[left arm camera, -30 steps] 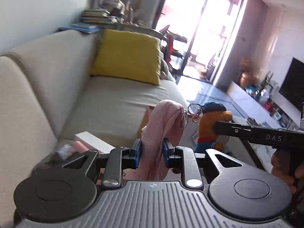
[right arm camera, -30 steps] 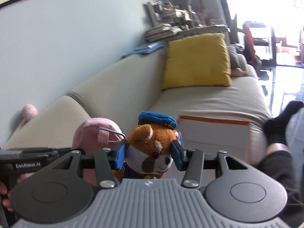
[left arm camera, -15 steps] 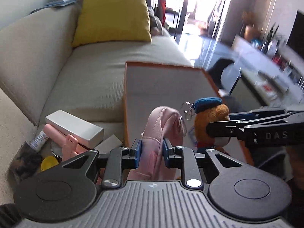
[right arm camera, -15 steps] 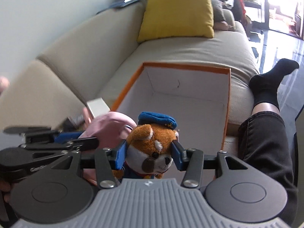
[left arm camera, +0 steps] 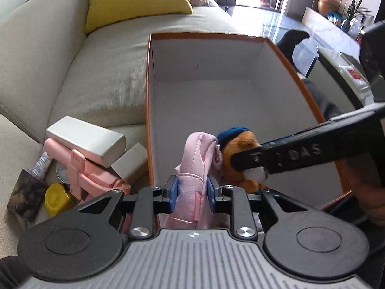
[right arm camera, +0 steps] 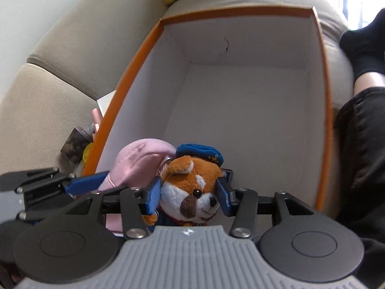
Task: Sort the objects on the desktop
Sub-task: 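Carry the toy and pink backpack into the open orange box with both grippers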
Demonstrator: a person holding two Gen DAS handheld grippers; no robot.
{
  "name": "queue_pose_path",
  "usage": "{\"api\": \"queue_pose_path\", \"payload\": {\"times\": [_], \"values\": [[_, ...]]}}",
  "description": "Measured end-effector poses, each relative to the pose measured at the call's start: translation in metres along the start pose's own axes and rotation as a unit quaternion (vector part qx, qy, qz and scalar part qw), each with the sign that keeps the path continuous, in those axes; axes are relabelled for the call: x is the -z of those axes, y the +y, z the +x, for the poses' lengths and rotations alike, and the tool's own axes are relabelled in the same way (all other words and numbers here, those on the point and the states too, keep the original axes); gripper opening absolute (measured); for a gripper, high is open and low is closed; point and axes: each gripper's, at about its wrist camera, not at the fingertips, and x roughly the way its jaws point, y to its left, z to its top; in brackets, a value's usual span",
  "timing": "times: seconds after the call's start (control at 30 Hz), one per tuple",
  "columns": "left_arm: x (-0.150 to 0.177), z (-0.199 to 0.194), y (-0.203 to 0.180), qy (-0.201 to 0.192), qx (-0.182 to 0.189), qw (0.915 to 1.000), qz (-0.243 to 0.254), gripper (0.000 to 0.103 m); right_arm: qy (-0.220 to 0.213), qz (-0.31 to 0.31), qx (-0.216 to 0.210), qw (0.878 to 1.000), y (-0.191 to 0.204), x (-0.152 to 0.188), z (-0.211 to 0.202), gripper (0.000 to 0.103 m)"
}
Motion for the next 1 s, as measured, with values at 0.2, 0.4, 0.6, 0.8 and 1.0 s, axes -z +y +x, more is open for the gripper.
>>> {"api": "queue_pose_path", "payload": {"times": [0.2, 0.4, 0.6, 0.8, 1.0], "values": [[0.002, -0.006, 0.003, 0.008, 0.015, 0.9999, 0.000, 0.031, 0.018, 0.015, -0.017, 1.000, -0.001, -0.002, 0.021, 0.051], [0.011, -0.025, 0.014, -0.008, 0.048, 0.9988, -0.002, 0.033, 0.022, 0.014, -0.016, 1.000, 0.002, -0.004, 0.029, 0.051], [0.026, -0.058, 0.028, -0.062, 0.042, 0.9972, -0.003, 0.038, 0.029, 0.006, -0.016, 0.999, 0.008, -0.012, 0.022, 0.051], [0.032, -0.049, 0.041, -0.050, 0.044, 0.9973, -0.031, 0.056, 0.036, -0.023, -0.006, 0.999, 0.022, -0.016, 0.033, 0.051], [0.030, -0.031, 0.050, -0.032, 0.069, 0.9954, -0.058, 0.048, 0.043, -0.011, -0.005, 0.999, 0.022, -0.018, 0.044, 0.051]]}}
